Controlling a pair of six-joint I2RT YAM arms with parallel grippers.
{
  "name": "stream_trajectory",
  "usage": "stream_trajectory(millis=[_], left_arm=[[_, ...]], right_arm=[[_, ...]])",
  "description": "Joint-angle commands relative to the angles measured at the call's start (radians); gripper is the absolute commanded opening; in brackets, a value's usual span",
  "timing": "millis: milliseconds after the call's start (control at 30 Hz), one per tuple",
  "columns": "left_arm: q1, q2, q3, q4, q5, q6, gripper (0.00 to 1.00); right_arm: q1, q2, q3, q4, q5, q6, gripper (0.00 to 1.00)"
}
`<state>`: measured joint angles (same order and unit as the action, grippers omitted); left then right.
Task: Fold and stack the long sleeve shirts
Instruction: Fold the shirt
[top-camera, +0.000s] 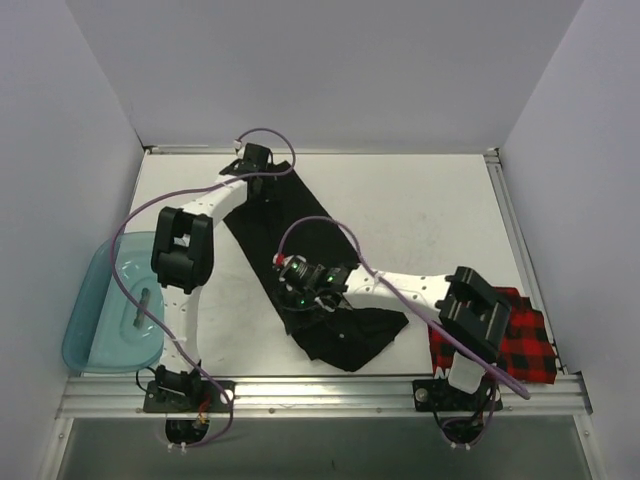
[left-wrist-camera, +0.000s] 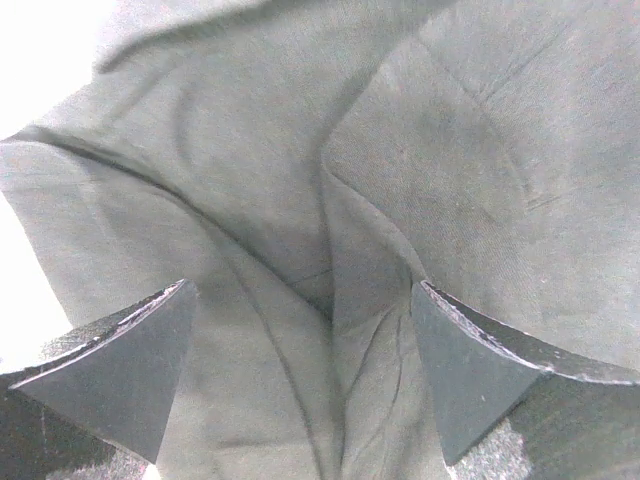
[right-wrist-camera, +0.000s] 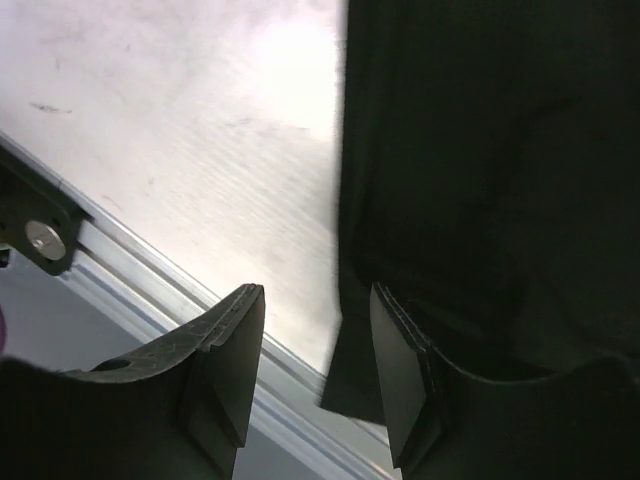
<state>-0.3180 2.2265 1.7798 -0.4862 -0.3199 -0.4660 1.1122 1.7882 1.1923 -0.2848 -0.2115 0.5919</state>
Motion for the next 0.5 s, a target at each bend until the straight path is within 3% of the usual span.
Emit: stream_trajectory(millis=[0, 267, 467], left_arm=[[-0.003, -0.172, -0.003, 0.040, 0.031, 0.014, 0.98], [-0.139, -0.497, -0.373, 0.018, -0.025, -0.126, 0.97], [-0.216, -0.463, -0.503, 0.018, -0.002, -0.224, 0.98]], right_arm=[[-0.084, -0.171, -0.060, -0.138, 0.124, -0.079, 0.47], [-0.330, -0.363, -0.255, -0.241, 0.158, -0.199, 0.47], [-0.348, -0.357, -0.321, -0.260, 0.095, -0.210, 0.47]])
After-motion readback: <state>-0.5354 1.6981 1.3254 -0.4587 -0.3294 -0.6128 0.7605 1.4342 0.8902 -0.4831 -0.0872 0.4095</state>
